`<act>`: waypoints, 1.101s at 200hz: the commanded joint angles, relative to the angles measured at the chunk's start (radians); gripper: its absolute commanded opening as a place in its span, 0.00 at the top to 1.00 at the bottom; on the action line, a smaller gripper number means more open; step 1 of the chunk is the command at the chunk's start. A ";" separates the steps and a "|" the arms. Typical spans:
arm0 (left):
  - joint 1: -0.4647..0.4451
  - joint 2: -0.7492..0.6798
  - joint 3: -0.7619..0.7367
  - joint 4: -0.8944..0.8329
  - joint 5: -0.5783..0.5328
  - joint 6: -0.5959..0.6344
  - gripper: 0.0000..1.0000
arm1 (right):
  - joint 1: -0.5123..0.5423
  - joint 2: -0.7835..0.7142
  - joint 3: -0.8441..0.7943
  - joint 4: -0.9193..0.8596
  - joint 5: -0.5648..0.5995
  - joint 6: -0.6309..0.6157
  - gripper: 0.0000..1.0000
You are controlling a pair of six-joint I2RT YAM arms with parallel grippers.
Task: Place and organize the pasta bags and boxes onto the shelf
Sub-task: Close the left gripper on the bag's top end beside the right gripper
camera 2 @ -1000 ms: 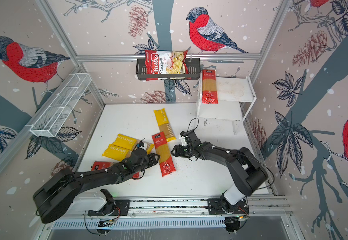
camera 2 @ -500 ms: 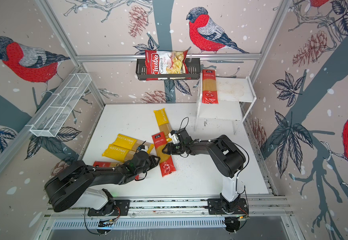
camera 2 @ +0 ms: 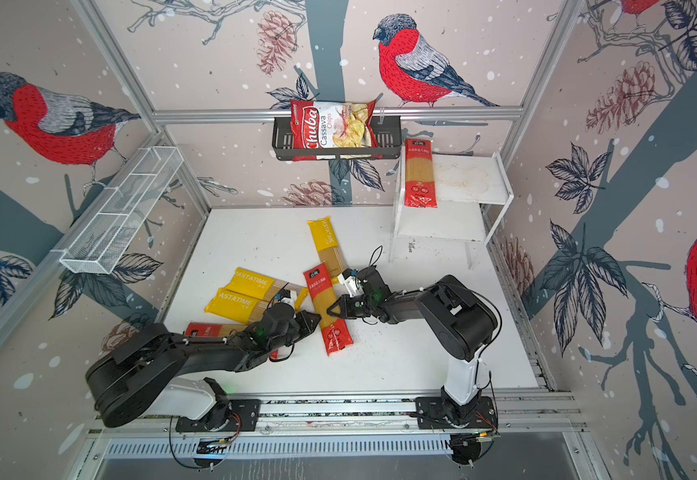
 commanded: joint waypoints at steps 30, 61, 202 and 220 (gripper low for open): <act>0.097 -0.229 0.067 -0.249 0.014 0.081 0.63 | -0.002 -0.150 -0.026 0.025 -0.023 -0.023 0.93; 0.162 -0.394 0.085 -0.268 0.039 0.176 0.44 | -0.004 -0.271 -0.052 0.060 0.000 -0.023 0.95; 0.236 -0.265 0.233 0.176 0.499 0.153 0.24 | 0.003 -0.612 -0.023 0.113 -0.071 0.057 0.96; 0.214 -0.248 0.245 0.199 0.503 0.166 0.27 | 0.005 -0.631 -0.026 0.113 -0.069 0.053 0.96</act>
